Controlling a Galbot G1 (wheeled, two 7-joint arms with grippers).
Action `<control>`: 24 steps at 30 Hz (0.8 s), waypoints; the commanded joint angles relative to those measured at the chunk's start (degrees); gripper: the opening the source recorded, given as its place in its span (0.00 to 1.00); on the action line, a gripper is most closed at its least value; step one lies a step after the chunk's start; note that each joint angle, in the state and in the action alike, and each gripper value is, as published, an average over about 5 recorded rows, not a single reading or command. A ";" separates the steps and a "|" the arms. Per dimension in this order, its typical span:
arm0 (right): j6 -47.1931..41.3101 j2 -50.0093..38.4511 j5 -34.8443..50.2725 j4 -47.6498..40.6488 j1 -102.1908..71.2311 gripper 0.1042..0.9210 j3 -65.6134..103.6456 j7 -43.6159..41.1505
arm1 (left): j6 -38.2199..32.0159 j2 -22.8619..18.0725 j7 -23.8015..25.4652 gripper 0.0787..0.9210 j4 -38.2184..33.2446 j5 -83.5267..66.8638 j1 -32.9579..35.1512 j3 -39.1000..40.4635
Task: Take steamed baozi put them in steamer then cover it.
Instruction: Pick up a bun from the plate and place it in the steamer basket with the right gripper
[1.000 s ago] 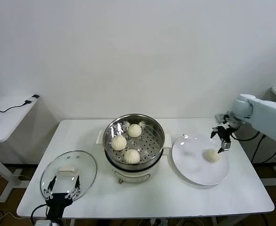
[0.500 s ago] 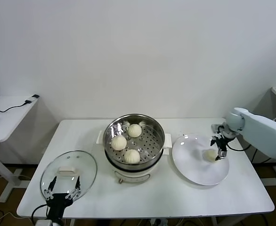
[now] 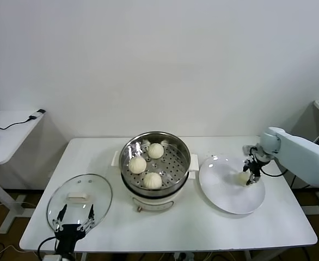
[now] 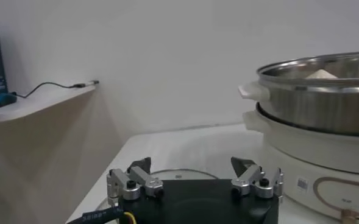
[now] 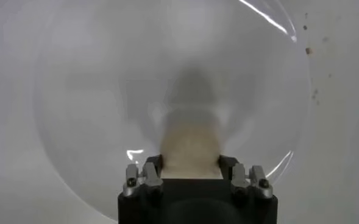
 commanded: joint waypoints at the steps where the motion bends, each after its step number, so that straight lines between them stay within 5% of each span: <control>1: -0.81 -1.14 8.49 8.35 15.61 0.63 -12.11 -0.41 | 0.05 0.16 0.03 0.88 -0.37 0.31 0.17 0.11; 12: -4.93 7.76 39.01 25.93 54.25 0.63 -35.64 -2.42 | -0.55 0.55 -0.04 0.88 -0.39 0.69 -0.02 0.95; 24: -15.60 19.15 49.43 33.81 45.41 0.63 -29.21 10.40 | -0.68 0.52 0.07 0.88 -0.35 0.38 -0.95 1.66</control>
